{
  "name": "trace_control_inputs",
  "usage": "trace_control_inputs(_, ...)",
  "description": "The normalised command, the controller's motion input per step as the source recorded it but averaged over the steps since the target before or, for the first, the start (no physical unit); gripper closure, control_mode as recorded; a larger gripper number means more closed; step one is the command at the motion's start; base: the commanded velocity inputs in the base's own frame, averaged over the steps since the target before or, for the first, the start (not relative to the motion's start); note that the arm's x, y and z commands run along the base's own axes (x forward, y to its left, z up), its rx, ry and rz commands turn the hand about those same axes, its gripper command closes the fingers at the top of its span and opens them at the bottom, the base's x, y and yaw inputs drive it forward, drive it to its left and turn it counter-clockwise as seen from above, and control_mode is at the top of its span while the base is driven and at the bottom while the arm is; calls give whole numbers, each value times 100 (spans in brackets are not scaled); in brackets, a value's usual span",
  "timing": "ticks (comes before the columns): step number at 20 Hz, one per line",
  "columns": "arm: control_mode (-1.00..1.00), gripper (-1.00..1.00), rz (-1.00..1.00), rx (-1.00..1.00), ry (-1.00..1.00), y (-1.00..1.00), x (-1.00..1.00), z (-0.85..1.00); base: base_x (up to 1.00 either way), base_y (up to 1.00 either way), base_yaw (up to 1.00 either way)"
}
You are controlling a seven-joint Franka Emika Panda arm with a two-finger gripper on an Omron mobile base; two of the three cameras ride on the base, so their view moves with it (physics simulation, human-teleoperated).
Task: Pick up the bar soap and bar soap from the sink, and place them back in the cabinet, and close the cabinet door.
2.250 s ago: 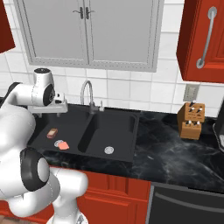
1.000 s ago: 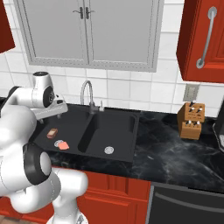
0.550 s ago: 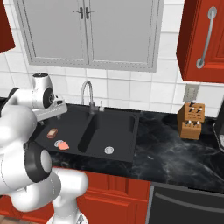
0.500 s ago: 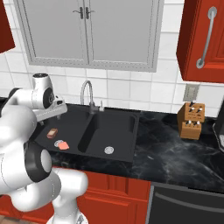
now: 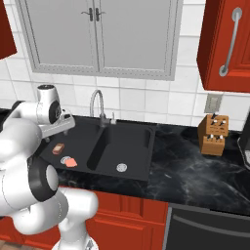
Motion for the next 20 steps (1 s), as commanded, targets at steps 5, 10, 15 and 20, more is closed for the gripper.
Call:
trace_control_inputs(5,-100,-100,1,0,0,0,5,-12,0,0,0)
trace_control_inputs(10,-100,-100,1,0,0,0,2,-19,0,0,0)
trace_control_inputs(15,-100,-100,0,0,0,0,8,-18,0,0,0)
trace_control_inputs(20,-100,-100,0,0,0,0,17,-15,0,0,0)
